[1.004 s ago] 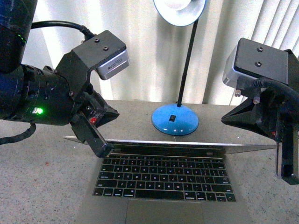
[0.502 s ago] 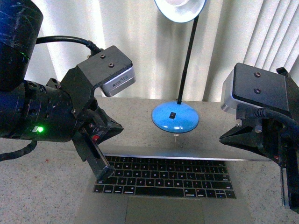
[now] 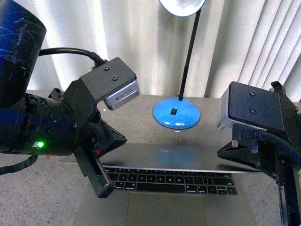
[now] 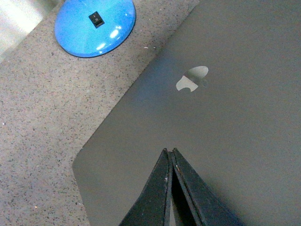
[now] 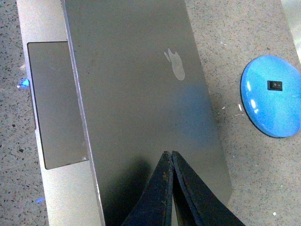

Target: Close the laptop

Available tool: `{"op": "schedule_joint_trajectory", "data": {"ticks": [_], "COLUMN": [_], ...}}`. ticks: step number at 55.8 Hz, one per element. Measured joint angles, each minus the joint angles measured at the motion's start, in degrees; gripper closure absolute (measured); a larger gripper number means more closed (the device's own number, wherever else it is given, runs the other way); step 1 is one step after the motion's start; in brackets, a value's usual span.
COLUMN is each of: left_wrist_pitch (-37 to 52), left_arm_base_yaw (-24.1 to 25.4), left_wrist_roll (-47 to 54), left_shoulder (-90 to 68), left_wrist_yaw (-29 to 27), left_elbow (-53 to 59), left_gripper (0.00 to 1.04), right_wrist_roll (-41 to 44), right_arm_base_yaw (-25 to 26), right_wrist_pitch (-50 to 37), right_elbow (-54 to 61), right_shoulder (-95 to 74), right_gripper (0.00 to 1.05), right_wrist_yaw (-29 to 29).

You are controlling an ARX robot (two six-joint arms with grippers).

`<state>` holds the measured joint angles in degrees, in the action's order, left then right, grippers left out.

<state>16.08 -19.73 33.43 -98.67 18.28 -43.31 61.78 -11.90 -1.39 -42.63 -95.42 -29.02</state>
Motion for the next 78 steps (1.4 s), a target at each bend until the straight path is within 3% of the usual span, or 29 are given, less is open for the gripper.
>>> {"op": "schedule_joint_trajectory", "data": {"ticks": [44,78], "left_wrist_pitch": [4.4,15.1], "left_arm_base_yaw": [-2.1,-3.3], "left_wrist_roll": [-0.2,-2.4], "left_shoulder": [-4.9,-13.6], "left_wrist_yaw": [1.5,2.9], "left_elbow": [3.5,8.6], "left_gripper": [1.01,1.01], "right_wrist_roll": [1.5,1.3], "right_arm_base_yaw": [0.4,0.2], "right_wrist_pitch": [-4.9,-15.2], "right_elbow": [3.8,8.5], "right_shoulder": [-4.9,-14.7], "right_gripper": [1.02,1.02], "right_wrist_yaw": [-1.1,-0.3]}}
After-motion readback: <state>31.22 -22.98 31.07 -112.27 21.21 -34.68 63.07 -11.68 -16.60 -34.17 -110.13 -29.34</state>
